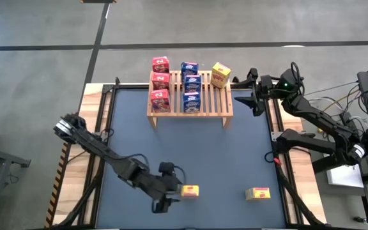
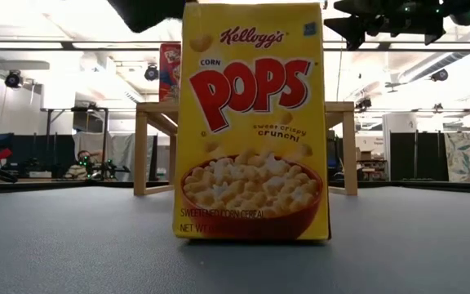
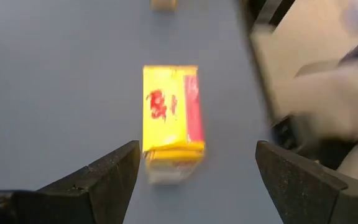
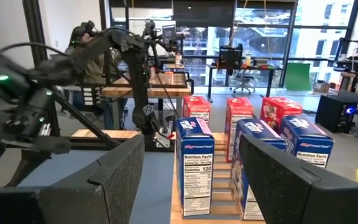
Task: Stack cereal on shelf
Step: Put the left yellow cereal box aligned with the other yellow cereal box on the shelf
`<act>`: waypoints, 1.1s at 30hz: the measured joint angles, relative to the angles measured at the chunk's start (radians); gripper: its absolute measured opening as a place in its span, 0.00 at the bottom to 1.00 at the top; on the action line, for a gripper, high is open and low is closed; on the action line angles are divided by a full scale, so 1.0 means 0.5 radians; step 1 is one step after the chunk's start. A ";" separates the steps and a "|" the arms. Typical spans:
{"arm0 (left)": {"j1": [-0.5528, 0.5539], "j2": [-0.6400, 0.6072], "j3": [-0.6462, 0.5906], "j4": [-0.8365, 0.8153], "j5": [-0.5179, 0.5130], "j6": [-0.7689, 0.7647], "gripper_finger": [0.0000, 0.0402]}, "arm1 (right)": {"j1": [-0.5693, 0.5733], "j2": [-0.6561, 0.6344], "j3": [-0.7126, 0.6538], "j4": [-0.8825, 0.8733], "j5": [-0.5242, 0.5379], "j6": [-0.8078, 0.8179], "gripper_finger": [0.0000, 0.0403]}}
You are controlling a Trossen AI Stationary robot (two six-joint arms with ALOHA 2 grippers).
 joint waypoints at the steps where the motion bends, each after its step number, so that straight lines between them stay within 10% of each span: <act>1: -0.008 -0.061 -0.110 0.167 0.000 -0.021 0.75 | 0.002 0.000 0.000 -0.001 0.000 0.000 0.62; 9: -0.098 -0.267 -0.526 0.656 -0.106 -0.077 0.75 | 0.002 0.000 0.000 -0.007 0.001 0.055 0.62; 33: -0.070 0.155 -0.550 0.923 -0.219 0.034 0.75 | 0.002 0.001 0.000 -0.008 0.073 0.111 0.61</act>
